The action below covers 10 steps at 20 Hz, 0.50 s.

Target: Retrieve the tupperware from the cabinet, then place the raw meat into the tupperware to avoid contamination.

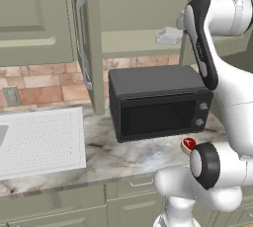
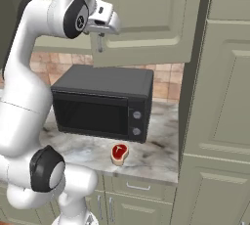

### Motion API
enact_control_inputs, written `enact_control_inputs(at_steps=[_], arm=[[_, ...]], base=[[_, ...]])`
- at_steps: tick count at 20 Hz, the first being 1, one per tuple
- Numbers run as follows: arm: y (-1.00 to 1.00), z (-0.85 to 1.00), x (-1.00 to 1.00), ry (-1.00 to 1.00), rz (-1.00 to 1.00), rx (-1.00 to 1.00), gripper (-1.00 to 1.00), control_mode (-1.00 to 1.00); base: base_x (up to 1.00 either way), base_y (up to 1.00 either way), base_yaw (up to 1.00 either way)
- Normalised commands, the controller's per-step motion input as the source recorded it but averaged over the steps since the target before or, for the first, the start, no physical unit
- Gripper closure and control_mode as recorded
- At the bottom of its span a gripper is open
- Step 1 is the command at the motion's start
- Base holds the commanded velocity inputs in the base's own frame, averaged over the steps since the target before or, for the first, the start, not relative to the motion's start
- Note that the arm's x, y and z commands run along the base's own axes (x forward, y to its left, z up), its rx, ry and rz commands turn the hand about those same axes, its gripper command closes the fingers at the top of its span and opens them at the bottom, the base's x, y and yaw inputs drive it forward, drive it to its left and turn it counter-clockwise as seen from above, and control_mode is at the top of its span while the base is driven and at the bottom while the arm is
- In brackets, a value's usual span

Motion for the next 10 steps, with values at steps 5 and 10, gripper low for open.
enact_control_inputs(at_steps=[5, 10], arm=[[-0.57, -0.01, -0.78, -0.02, 0.00, 0.11, 1.00, -1.00], [-0.59, -0.02, -0.81, -0.02, 0.00, 0.12, 1.00, -1.00]], base=[[0.00, 0.00, 0.00], [0.00, 0.00, 0.00]])
